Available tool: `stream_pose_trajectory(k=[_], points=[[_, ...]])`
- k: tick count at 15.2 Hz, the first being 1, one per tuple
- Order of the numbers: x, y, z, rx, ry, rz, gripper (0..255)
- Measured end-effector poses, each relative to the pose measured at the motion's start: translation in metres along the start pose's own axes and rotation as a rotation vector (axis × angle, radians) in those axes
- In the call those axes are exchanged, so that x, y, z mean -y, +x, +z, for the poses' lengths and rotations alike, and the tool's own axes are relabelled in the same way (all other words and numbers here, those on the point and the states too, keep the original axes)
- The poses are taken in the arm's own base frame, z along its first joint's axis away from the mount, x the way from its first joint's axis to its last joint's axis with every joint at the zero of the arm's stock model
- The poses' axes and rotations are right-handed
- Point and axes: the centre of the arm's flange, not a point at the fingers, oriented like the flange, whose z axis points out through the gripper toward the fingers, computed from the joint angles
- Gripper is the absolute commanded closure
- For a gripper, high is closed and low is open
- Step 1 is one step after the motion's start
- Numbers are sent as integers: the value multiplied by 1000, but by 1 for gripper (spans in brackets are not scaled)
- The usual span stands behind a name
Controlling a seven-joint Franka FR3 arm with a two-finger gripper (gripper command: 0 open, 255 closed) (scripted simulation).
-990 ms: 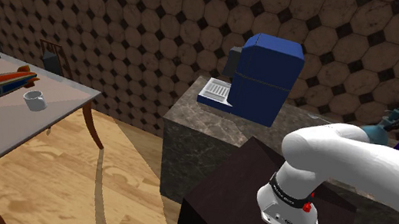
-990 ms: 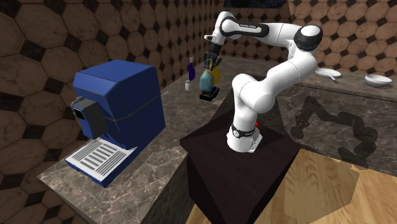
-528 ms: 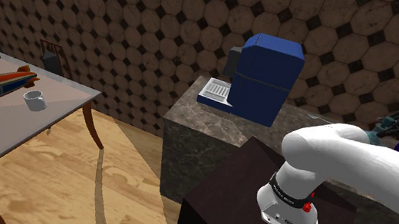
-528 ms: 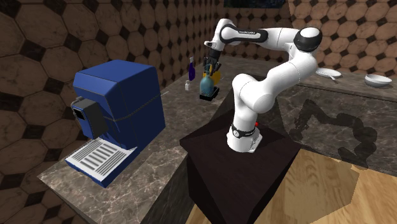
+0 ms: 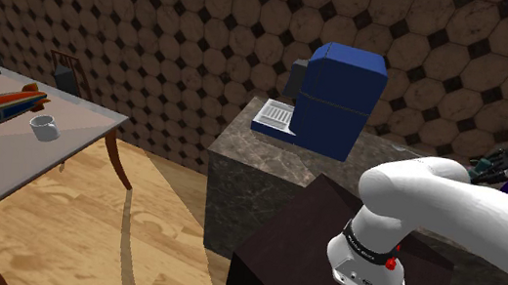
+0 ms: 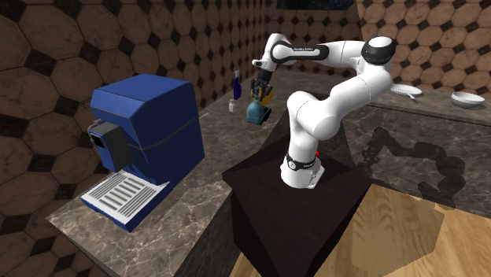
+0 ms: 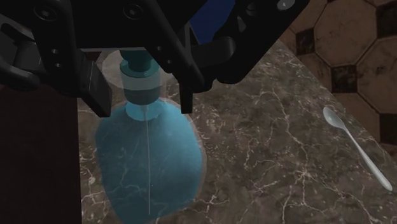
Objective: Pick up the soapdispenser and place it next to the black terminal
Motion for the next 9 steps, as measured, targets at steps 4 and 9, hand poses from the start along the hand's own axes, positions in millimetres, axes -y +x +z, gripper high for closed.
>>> stream_pose_trajectory(k=[4,9], points=[[2,-7,19,0,0,0,255],[7,-15,43,0,0,0,255]])
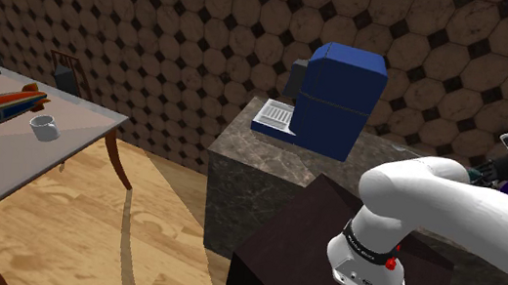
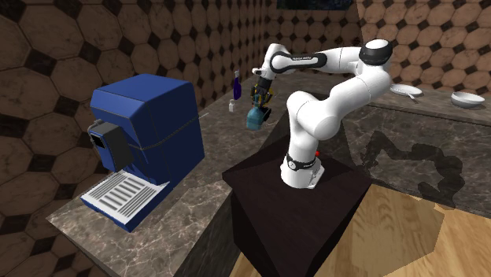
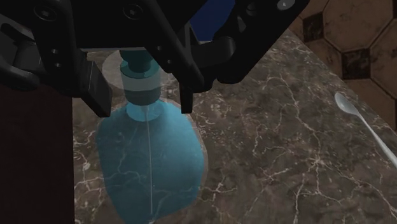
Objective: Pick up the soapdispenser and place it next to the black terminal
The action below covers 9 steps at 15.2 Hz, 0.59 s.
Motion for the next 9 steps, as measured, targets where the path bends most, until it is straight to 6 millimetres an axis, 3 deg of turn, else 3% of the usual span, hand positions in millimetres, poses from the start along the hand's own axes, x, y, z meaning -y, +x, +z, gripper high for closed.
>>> stream_pose_trajectory(k=[5,9], points=[[5,-7,24,0,0,0,255],[4,-8,28,0,0,0,255]])
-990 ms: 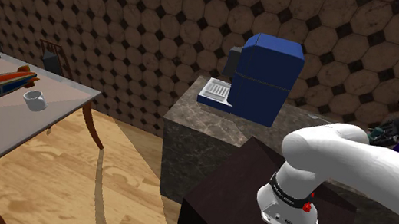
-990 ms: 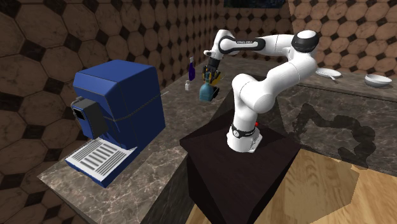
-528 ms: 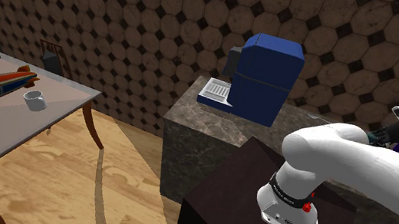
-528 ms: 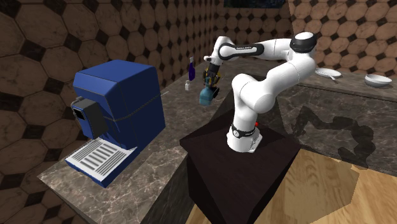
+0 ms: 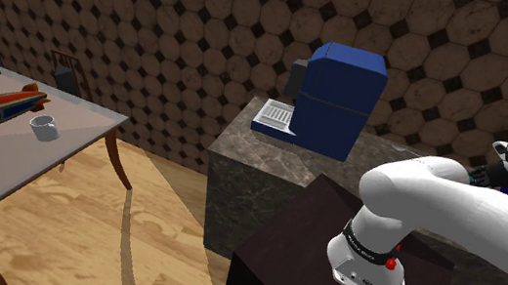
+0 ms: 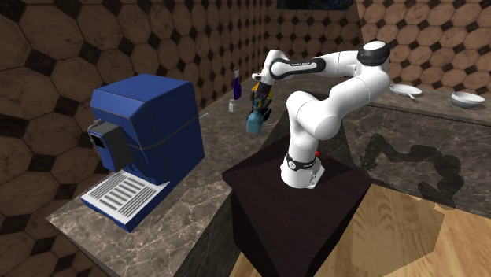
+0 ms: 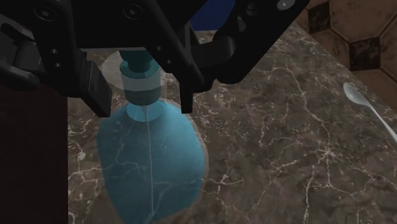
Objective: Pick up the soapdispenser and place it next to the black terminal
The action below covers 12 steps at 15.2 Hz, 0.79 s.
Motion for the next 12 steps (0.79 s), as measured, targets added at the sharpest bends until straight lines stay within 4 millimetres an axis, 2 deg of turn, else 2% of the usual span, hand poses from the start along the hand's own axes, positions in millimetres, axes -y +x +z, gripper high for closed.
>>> stream_pose_trajectory(k=[2,3,9,12], points=[[0,0,0,0,0,0,255],[0,0,0,0,0,0,0],[0,0,0,0,0,0,0],[-1,1,-26,1,-1,0,0]])
